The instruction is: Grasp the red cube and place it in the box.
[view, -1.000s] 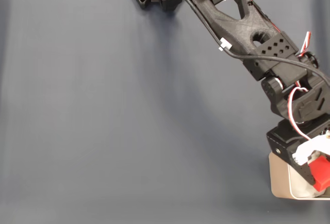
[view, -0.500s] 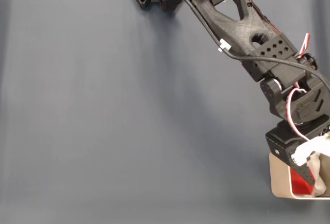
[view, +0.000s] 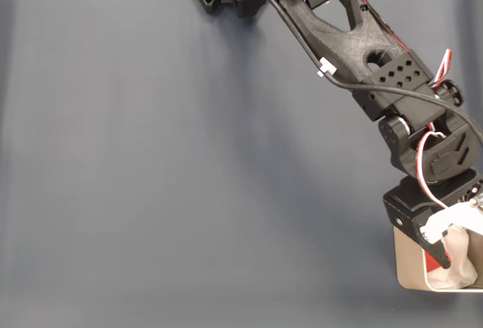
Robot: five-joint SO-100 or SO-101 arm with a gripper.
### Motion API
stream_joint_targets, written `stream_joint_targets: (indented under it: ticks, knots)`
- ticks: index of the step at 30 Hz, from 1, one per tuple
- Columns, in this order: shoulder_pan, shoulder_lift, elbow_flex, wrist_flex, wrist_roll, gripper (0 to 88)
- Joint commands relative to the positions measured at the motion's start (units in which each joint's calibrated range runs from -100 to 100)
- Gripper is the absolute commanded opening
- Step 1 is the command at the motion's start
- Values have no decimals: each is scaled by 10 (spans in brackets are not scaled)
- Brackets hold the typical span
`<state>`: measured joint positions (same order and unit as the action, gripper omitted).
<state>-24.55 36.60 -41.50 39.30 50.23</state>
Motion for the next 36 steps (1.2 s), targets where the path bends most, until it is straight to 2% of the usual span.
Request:
stream_joint_targets:
  ticks: [1,36]
  knots:
    - [6,-12,-44,-4,5,536]
    - [8,-12,-38,-23,-6,533]
